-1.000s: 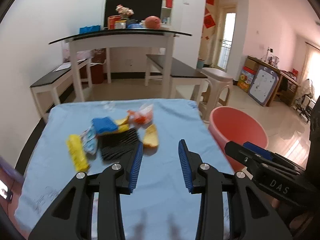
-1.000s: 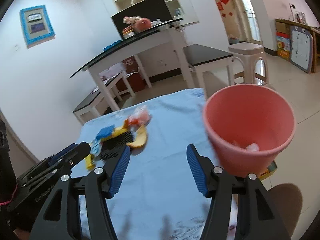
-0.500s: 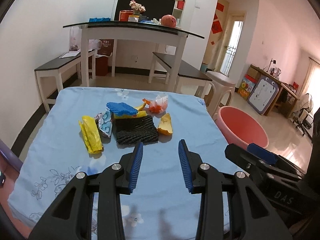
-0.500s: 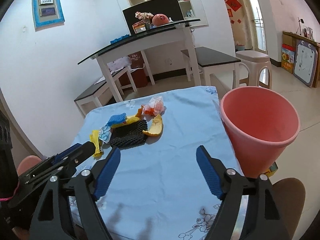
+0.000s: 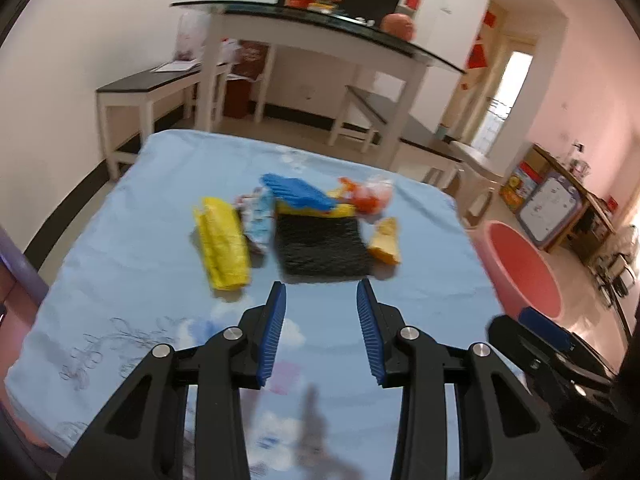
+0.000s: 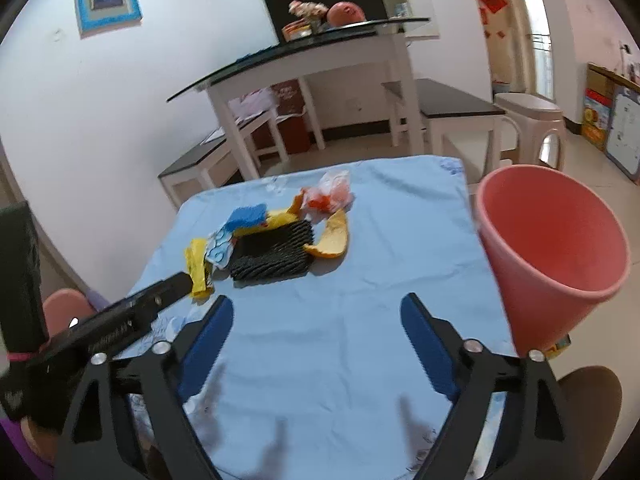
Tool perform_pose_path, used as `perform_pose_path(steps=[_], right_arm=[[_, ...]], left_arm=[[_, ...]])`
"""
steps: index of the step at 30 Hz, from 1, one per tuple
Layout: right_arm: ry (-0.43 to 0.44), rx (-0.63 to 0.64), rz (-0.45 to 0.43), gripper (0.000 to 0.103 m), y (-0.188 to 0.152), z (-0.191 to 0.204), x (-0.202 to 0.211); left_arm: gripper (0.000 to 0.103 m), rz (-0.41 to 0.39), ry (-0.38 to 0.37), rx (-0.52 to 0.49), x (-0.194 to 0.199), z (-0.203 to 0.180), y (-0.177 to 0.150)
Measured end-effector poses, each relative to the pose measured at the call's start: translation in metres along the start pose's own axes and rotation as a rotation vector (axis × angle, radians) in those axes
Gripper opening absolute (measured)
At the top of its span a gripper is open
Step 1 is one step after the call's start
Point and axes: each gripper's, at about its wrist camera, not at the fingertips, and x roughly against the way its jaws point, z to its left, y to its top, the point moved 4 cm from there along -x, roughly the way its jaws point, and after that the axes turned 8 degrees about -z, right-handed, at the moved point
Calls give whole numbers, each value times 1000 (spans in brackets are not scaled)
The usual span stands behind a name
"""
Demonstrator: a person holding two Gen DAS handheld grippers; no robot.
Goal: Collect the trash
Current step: 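Move both tools back over the remaining trash, then grasp the yellow plastic bag with the left tool while the right tool grasps the blue foam net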
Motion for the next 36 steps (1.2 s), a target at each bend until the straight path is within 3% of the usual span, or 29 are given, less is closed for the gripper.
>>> perform_pose_path(steps=[3, 10, 15, 24, 28, 32, 36], right_arm=[[15, 17, 24, 82, 1, 3, -11], [51, 48, 69, 70, 14, 6, -42], [98, 88, 60, 69, 34, 14, -57], [160, 150, 64, 69, 71, 36, -98], [183, 154, 89, 69, 76, 45, -121], [197, 146, 140, 68, 74, 52, -148], [204, 129, 195, 62, 69, 54, -171]], left_arm=[[37, 8, 49, 27, -7, 24, 5], [37, 86, 85, 97, -34, 69, 14], [37, 127, 58, 154, -55, 75, 18], [37, 192, 95, 155, -83, 84, 10], [37, 178, 83, 137, -82, 83, 7], [18, 161, 71, 121, -79, 81, 6], [14, 139, 62, 121, -72, 82, 9]])
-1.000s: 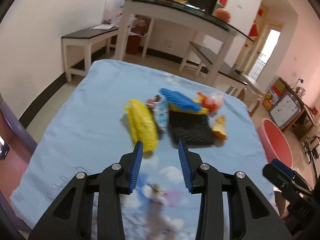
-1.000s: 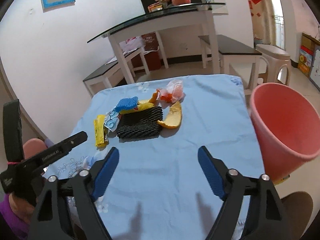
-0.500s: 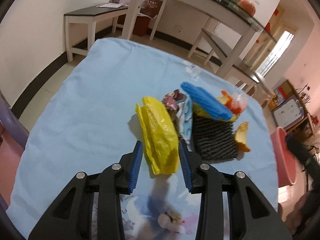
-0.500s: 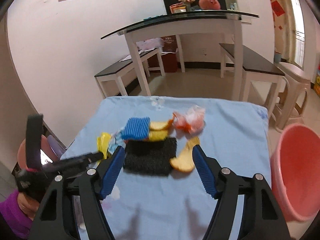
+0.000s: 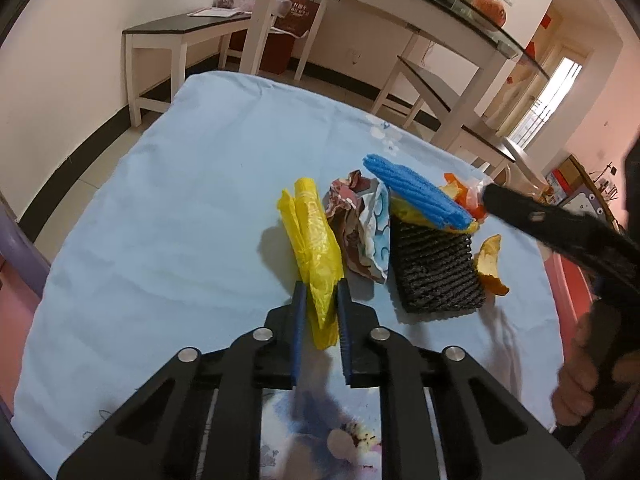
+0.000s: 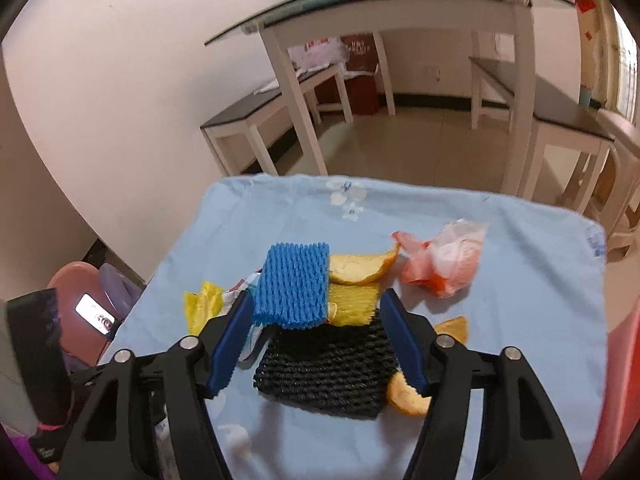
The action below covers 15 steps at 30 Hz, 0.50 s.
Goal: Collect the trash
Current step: 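Grasp the yellow plastic bag with the left tool while the right tool grasps the blue foam net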
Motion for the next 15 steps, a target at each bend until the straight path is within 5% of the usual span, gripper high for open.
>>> perform_pose_path(steps=[9, 11, 15], right_arm=[[-8, 6, 69, 57, -6, 7, -38], [-8, 7, 89, 33, -9, 7, -44], [15, -13, 99, 11, -14, 6, -42]], left_arm=[[14, -17, -4, 26, 9, 6, 3], [14, -19, -4, 28, 11, 7, 2], [14, -24, -7, 25, 15, 6, 3]])
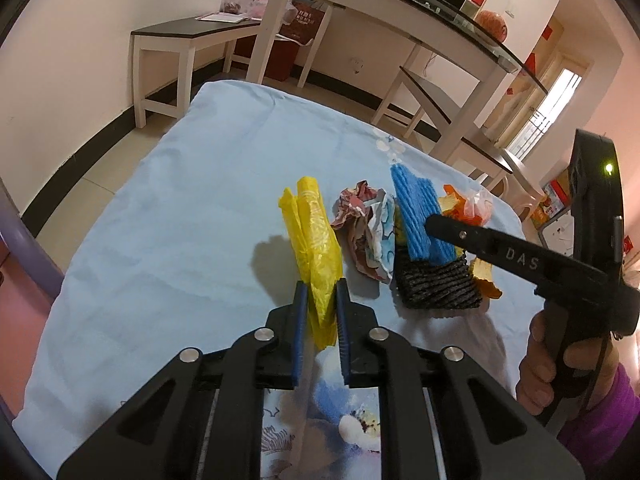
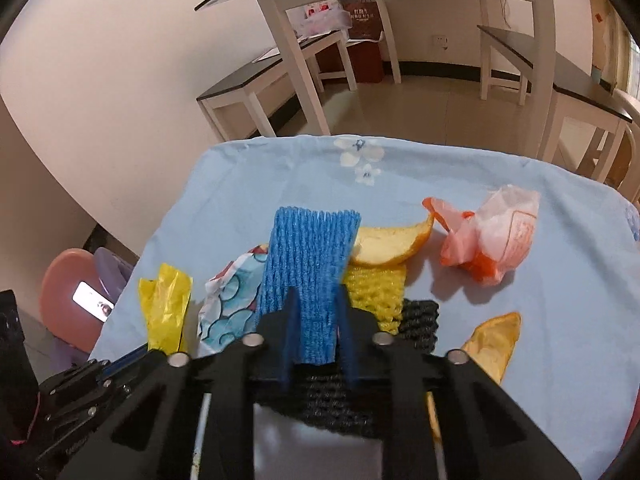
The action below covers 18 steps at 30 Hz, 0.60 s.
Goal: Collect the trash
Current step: 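Grasp the yellow plastic bag with the left tool while the right tool grasps the blue foam net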
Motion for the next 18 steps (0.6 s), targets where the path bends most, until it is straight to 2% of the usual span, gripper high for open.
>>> perform_pose_path(steps=[1, 4, 18], right_arm=[[2, -1, -2, 6, -1, 0, 2], [10, -16, -13, 5, -6, -1, 13], [8, -78, -165, 5, -21, -10, 102]], left_arm=[[14, -2, -2, -1, 1, -1, 0], [14, -10, -6, -4, 4, -3, 1], [14, -74, -49, -51, 36, -28, 4]])
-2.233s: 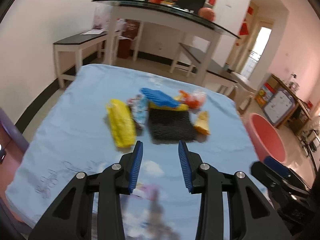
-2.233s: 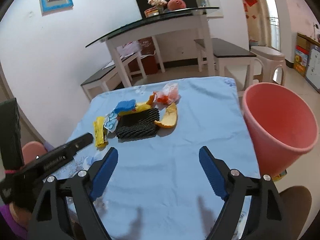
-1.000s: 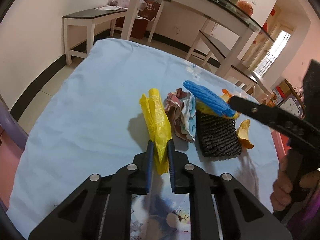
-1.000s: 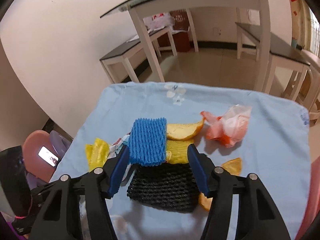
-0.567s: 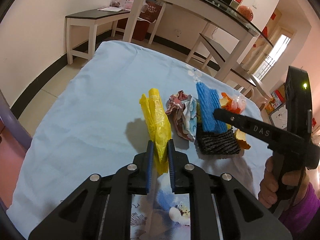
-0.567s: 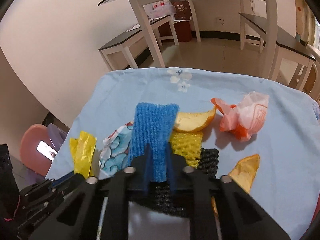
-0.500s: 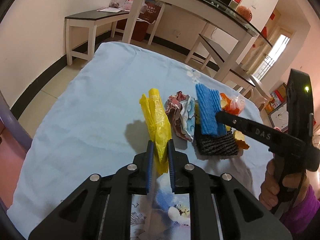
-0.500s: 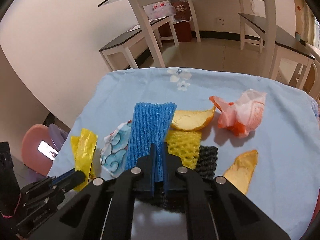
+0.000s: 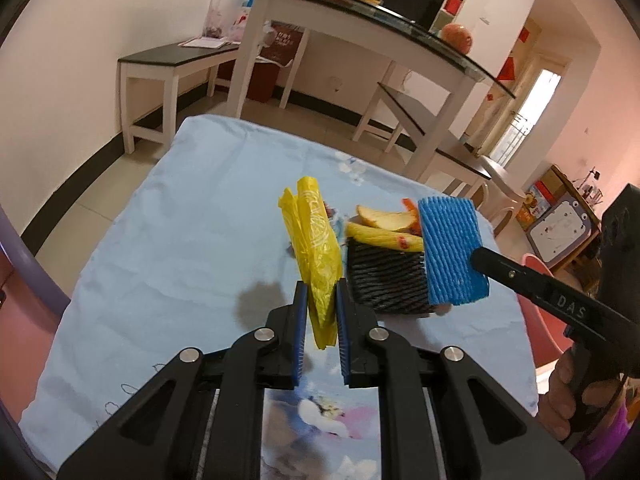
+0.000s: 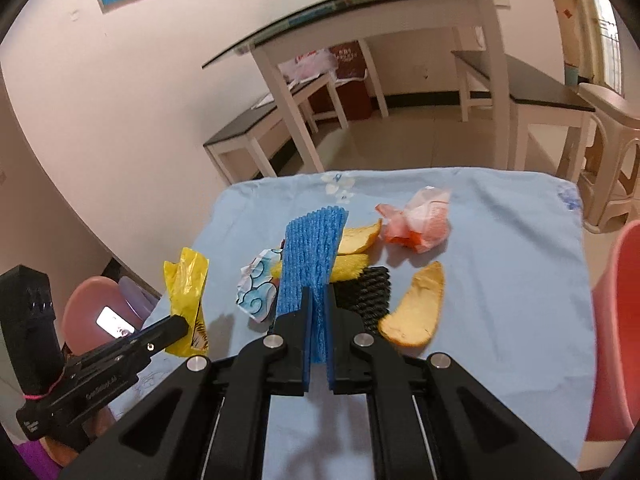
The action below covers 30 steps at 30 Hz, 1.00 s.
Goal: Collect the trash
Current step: 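Grasp the yellow plastic bag with the left tool while the right tool grasps the blue foam net, then carry both items over the pink bucket and open both tools to drop them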
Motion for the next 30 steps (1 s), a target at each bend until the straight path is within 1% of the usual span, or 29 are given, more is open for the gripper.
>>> perform_pose_path(steps=[7, 12, 22, 27, 30], right_arm=[[-18, -28, -59, 5, -4, -14, 39], [-57, -47, -104, 5, -8, -31, 68], [-173, -113, -188, 5, -11, -88, 124], [-247, -148, -232, 5, -12, -120, 147], [-291, -166, -253, 5, -13, -138, 159]], left_arm=[[14, -22, -30, -46, 12, -26, 1], [14, -18, -62, -85, 14, -52, -2], [14, 8, -172, -171, 2, -124, -10], [14, 32, -223, -205, -7, -154, -13], [14, 32, -253, -232, -11, -175, -14]])
